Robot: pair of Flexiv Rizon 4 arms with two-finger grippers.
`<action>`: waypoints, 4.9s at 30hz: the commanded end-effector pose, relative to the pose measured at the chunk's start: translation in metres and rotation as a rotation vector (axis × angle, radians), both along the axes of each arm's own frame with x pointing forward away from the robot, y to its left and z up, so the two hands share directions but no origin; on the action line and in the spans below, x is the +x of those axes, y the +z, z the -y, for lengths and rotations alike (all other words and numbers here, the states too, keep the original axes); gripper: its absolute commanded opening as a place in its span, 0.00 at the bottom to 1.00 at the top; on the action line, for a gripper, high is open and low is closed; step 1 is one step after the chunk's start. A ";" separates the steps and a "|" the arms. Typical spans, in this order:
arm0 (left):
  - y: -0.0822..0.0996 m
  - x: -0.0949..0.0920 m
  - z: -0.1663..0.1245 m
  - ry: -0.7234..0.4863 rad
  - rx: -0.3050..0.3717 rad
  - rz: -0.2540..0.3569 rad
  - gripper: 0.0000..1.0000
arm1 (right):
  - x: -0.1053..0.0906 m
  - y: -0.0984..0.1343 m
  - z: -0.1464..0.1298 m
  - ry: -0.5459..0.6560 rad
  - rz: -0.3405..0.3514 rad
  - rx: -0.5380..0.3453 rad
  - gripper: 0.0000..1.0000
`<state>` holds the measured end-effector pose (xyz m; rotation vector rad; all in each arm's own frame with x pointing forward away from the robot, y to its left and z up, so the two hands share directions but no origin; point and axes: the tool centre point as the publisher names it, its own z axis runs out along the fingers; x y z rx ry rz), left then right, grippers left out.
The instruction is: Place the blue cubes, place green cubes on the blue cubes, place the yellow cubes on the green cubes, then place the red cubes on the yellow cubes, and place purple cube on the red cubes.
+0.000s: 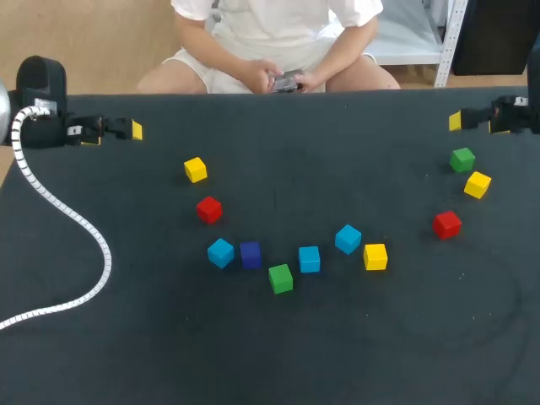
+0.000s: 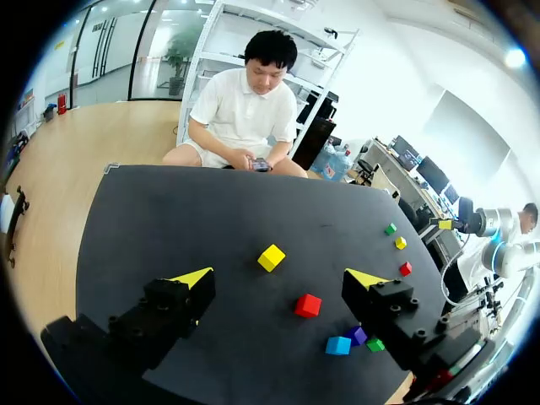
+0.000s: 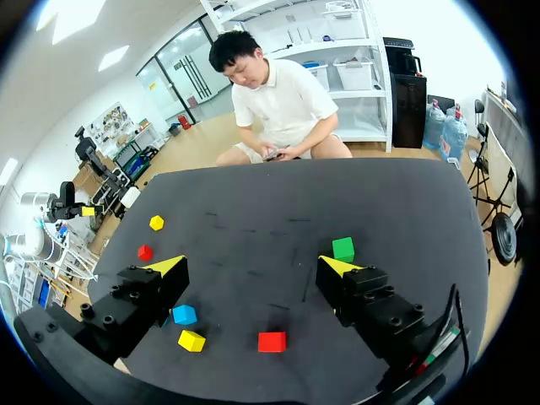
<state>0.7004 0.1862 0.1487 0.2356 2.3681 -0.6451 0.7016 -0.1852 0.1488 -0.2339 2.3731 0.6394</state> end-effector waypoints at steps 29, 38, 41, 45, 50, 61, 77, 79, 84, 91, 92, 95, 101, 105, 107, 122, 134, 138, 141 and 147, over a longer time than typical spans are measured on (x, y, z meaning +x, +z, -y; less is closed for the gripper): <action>0.010 -0.046 0.075 -0.449 0.319 -0.027 1.00 | -0.001 0.001 0.000 -0.002 0.000 -0.001 1.00; 0.007 -0.047 0.087 -0.459 0.335 -0.064 1.00 | -0.001 0.001 0.000 -0.002 0.000 -0.001 1.00; 0.007 -0.047 0.087 -0.459 0.335 -0.064 1.00 | -0.001 0.001 0.000 -0.002 0.000 -0.001 1.00; 0.007 -0.047 0.087 -0.459 0.335 -0.064 1.00 | -0.001 0.001 0.000 -0.002 0.000 -0.001 1.00; 0.007 -0.047 0.087 -0.459 0.335 -0.064 1.00 | -0.001 0.001 0.000 -0.002 0.000 -0.001 1.00; 0.015 -0.045 0.115 -0.608 0.370 0.002 1.00 | -0.001 0.001 0.000 -0.002 0.000 -0.001 1.00; -0.014 -0.041 0.149 -0.842 0.525 -0.072 1.00 | -0.001 0.001 0.000 -0.002 0.000 -0.001 1.00; -0.015 -0.040 0.149 -0.841 0.487 -0.033 1.00 | -0.001 0.001 0.000 -0.002 0.000 -0.001 1.00; -0.020 -0.037 0.161 -0.906 0.441 0.082 1.00 | -0.001 0.001 0.000 -0.002 0.000 -0.001 1.00; -0.033 -0.030 0.154 -0.900 0.448 0.180 1.00 | -0.001 0.001 0.000 -0.002 0.000 -0.001 1.00; -0.033 -0.029 0.152 -0.896 0.449 0.188 1.00 | -0.001 0.001 0.000 -0.002 0.000 -0.001 1.00; -0.038 -0.024 0.149 -0.887 0.474 0.165 1.00 | -0.001 0.001 0.000 -0.002 0.000 -0.001 1.00; -0.046 -0.016 0.152 -0.896 0.485 0.143 1.00 | -0.001 0.001 0.000 -0.002 0.000 -0.001 1.00; -0.045 -0.015 0.152 -0.895 0.456 0.153 1.00 | -0.001 0.001 0.000 -0.002 0.000 -0.001 1.00; -0.045 -0.015 0.152 -0.895 0.456 0.153 1.00 | -0.001 0.001 0.000 -0.002 0.000 -0.001 1.00; -0.053 -0.002 0.151 -0.975 0.420 0.160 1.00 | -0.001 0.001 0.000 -0.002 0.000 -0.001 1.00; -0.058 0.035 0.147 -1.175 0.478 0.146 1.00 | -0.001 0.001 0.000 -0.002 0.000 -0.001 1.00; -0.059 0.034 0.157 -1.171 0.488 0.177 1.00 | -0.001 0.001 0.000 -0.002 0.000 -0.001 1.00; -0.064 0.032 0.160 -1.169 0.481 0.217 1.00 | -0.001 0.001 0.000 -0.002 0.000 -0.001 1.00; -0.072 0.033 0.159 -1.148 0.422 0.281 1.00 | -0.001 0.001 0.000 -0.002 0.000 -0.001 1.00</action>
